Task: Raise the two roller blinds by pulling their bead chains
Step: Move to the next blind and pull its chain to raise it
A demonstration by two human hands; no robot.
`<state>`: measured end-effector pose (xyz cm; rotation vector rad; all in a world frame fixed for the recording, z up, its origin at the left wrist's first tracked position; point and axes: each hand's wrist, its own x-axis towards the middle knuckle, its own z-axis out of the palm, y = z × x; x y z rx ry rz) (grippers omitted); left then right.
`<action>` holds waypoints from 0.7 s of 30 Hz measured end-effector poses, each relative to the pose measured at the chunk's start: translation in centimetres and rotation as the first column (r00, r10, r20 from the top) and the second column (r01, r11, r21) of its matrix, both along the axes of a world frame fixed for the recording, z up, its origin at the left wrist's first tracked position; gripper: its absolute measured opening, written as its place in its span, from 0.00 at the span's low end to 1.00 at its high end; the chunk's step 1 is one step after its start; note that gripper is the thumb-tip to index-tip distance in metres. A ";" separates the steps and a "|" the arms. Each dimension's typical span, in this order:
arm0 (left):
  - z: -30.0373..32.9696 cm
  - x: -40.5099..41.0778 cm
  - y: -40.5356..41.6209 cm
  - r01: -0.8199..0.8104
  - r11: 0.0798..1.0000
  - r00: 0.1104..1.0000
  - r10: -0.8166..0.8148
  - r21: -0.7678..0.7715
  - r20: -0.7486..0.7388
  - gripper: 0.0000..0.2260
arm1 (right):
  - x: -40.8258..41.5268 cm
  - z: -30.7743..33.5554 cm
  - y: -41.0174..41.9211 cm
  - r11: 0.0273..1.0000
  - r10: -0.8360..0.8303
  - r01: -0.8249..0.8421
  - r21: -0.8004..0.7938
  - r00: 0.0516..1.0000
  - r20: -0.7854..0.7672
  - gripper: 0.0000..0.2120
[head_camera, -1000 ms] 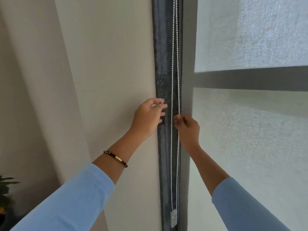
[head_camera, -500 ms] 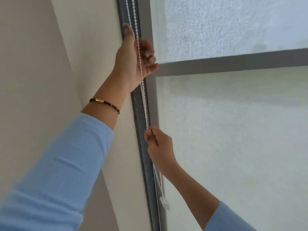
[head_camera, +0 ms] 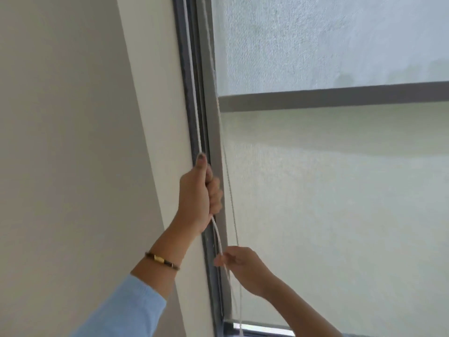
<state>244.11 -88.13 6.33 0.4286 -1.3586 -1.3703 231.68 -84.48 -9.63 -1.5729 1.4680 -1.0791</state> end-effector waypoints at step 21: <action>-9.5 -0.2 1.3 0.150 0.965 0.918 -0.217 0.217 0.332 0.31 | 4.3 30.2 0.0 0.632 -0.065 0.363 -0.685 0.906 0.419 0.19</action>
